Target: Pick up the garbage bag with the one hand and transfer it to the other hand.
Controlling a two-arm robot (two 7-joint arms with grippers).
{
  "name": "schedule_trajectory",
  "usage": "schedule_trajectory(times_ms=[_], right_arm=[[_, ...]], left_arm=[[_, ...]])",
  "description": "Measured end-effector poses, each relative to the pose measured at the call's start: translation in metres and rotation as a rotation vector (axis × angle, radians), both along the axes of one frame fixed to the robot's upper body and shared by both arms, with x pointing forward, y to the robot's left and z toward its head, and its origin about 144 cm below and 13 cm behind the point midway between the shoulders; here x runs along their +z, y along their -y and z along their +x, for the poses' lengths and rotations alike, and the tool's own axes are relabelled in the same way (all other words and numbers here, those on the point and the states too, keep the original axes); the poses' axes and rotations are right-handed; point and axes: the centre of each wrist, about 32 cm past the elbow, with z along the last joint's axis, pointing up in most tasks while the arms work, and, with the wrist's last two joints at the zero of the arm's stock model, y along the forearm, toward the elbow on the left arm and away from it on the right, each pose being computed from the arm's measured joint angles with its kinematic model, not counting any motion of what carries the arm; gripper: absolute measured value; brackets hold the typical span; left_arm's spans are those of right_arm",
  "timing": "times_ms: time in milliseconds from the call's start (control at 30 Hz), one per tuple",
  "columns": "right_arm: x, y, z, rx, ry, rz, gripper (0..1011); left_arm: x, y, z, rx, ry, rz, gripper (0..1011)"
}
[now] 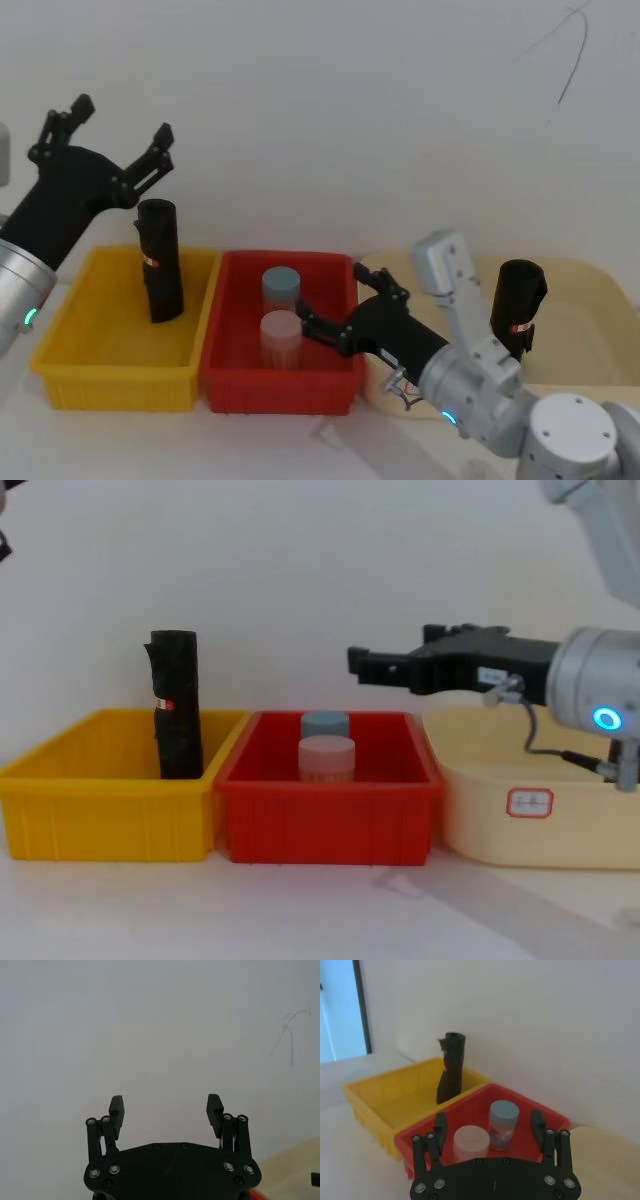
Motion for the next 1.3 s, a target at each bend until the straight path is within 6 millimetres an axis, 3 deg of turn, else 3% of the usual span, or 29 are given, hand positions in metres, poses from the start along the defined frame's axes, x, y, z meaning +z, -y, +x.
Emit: schedule_trajectory(times_ms=[500,1133,1300], right_arm=[[0.001,-0.024,0.033,0.027,-0.068,-0.174,1000],[-0.006,-0.038,0.068,0.023,-0.137,-0.327,1000],[-0.005,-0.039,0.072,0.024,-0.147,-0.343,934]], left_arm=[[0.002,-0.010,-0.007,0.054,0.015,0.007,1000],[0.003,-0.014,-0.009,0.071,0.020,0.009,1000],[0.003,-0.014,-0.009,0.072,0.020,0.009,1000]])
